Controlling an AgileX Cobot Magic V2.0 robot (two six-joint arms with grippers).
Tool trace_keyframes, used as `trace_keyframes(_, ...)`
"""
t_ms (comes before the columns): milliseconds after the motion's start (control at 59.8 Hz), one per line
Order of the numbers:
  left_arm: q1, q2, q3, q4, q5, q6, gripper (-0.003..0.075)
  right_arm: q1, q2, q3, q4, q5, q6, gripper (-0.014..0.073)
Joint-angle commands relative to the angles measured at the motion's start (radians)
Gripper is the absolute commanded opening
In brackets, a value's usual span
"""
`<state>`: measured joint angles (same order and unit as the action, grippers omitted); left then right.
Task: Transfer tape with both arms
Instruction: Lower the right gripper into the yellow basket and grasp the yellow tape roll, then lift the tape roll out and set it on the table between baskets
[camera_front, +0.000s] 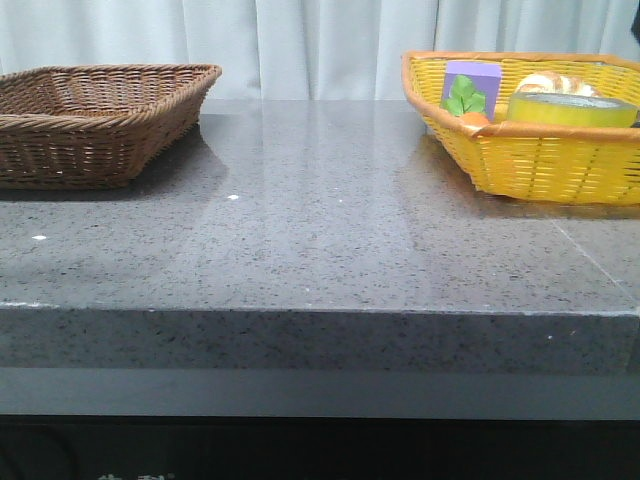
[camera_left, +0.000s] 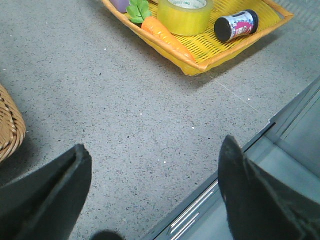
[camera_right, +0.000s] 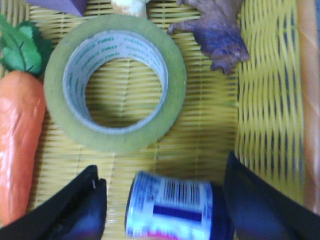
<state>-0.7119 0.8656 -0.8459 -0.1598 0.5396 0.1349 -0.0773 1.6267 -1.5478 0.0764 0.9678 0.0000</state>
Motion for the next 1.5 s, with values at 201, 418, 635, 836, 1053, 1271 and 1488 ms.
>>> trace_keyframes(201, -0.008, -0.006, -0.032, -0.013, -0.070, 0.001, 0.0526, -0.006, 0.177, -0.254, 0.004, 0.031, 0.000, 0.0517)
trace_keyframes(418, -0.008, -0.006, -0.032, -0.013, -0.070, 0.001, 0.0526, -0.006, 0.297, -0.362, 0.006, 0.053, 0.000, 0.0517)
trace_keyframes(635, -0.008, -0.006, -0.032, -0.013, -0.070, 0.001, 0.0526, -0.006, 0.357, -0.393, 0.035, 0.084, 0.000, 0.0500)
trace_keyframes(836, -0.008, -0.006, -0.032, -0.013, -0.070, 0.001, 0.0526, -0.006, 0.374, -0.393, 0.042, 0.110, 0.000, 0.0260)
trace_keyframes(1053, -0.008, -0.006, -0.032, -0.013, -0.070, 0.001, 0.0526, -0.006, 0.370, -0.396, 0.049, 0.128, 0.000, 0.0140)
trace_keyframes(1271, -0.008, -0.006, -0.032, -0.013, -0.070, 0.001, 0.0526, -0.006, 0.310, -0.424, 0.049, 0.173, 0.000, 0.0139)
trace_keyframes(1488, -0.008, -0.006, -0.032, -0.013, -0.070, 0.001, 0.0526, 0.015, 0.182, -0.426, 0.050, 0.178, 0.000, 0.0139)
